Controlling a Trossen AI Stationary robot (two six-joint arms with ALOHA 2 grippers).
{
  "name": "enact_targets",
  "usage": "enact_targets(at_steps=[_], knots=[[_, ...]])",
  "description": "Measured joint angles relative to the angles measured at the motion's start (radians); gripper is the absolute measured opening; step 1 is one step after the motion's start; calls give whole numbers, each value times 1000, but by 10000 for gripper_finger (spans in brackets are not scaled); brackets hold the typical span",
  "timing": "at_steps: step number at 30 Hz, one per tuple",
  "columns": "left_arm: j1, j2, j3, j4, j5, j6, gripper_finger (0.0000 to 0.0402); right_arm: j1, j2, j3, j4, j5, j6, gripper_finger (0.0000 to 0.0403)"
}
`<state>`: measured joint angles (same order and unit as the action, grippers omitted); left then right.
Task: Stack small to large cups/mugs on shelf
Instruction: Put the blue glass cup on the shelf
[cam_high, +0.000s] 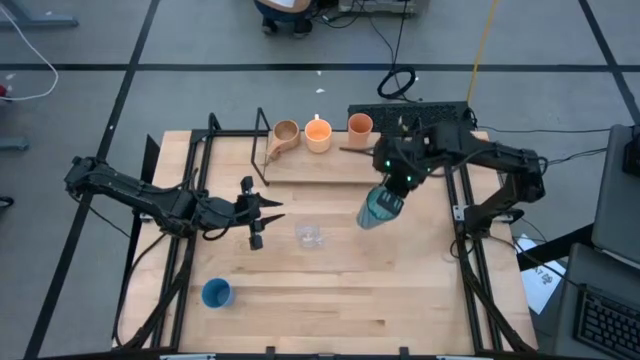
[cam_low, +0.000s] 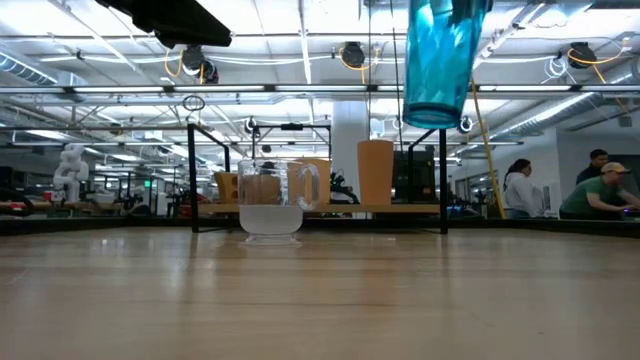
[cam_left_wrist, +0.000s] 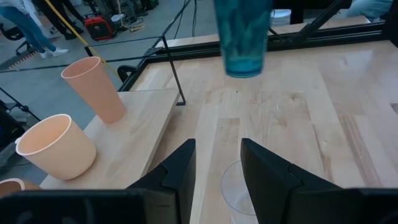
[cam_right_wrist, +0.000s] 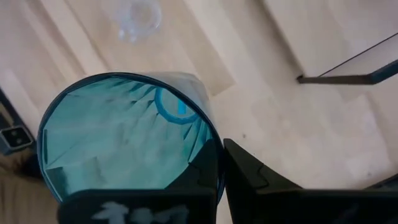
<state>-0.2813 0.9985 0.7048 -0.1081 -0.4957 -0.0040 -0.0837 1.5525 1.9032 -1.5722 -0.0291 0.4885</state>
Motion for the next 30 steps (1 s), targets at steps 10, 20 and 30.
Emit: enact_targets(at_steps=[10,20,30], knots=[[0,0,0,1,0,0,129,-151,46,92,0,-3,-63,0],[0,0,0,3,0,0,129,-287,246,335,3,-27,-149,0],[0,0,0,4,0,0,129,-425,280,364,1,-26,-173,0]])
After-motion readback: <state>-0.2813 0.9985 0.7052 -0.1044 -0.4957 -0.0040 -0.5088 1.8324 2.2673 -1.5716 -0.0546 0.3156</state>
